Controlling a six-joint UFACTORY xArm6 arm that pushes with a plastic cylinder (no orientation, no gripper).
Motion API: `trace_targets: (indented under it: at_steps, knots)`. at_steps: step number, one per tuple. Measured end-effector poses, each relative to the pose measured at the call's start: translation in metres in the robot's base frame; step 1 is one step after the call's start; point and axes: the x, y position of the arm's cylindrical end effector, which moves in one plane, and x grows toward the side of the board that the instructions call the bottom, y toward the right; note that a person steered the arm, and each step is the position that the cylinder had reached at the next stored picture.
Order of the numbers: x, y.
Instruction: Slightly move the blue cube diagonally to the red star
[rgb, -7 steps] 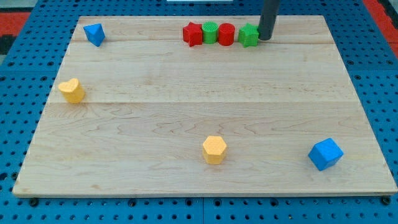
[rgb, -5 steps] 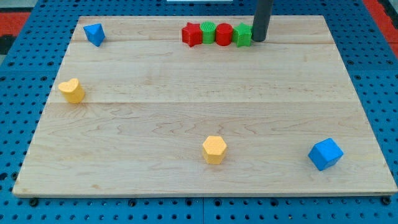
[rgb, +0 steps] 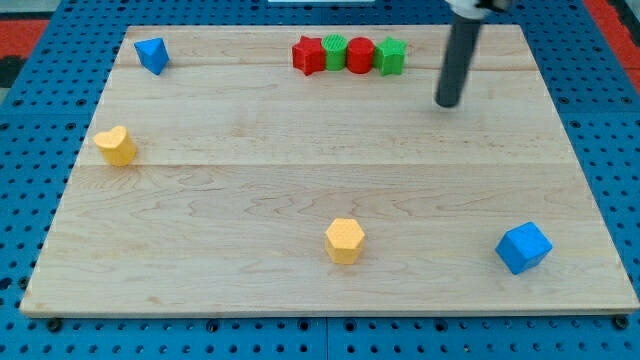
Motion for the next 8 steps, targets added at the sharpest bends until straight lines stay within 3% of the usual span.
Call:
trace_targets:
  at_steps: [3, 4, 5, 6, 7, 8]
  knots:
    - [0.184, 0.139]
    - [0.235, 0.130]
    - [0.245, 0.083]
    - [0.226, 0.036]
    - [0.191, 0.028]
    - [0.183, 0.020]
